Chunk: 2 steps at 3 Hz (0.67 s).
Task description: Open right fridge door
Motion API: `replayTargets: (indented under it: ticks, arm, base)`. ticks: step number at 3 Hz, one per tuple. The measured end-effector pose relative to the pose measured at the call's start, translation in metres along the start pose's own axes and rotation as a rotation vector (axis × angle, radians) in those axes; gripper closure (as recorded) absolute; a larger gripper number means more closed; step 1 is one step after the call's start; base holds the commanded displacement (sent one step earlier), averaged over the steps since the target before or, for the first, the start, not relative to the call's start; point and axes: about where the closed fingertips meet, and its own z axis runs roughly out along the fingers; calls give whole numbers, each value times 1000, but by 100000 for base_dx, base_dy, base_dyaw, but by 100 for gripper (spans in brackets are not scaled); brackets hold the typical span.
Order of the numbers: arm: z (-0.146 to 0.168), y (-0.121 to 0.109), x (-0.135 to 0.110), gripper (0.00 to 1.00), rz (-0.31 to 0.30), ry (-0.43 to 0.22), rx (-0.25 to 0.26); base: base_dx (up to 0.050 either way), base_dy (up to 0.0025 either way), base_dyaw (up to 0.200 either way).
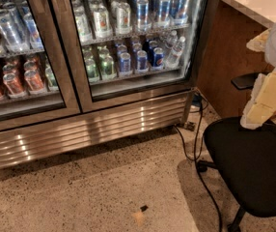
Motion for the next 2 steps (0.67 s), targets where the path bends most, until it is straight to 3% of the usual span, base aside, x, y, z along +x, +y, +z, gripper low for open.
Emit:
replayTargets:
  ticks: [1,2]
  arm:
    - [0,0,0,0,0,0,0]
    - [0,0,0,0,0,0,0]
  base:
    - [3187,246,15396]
    - [4853,-2,58]
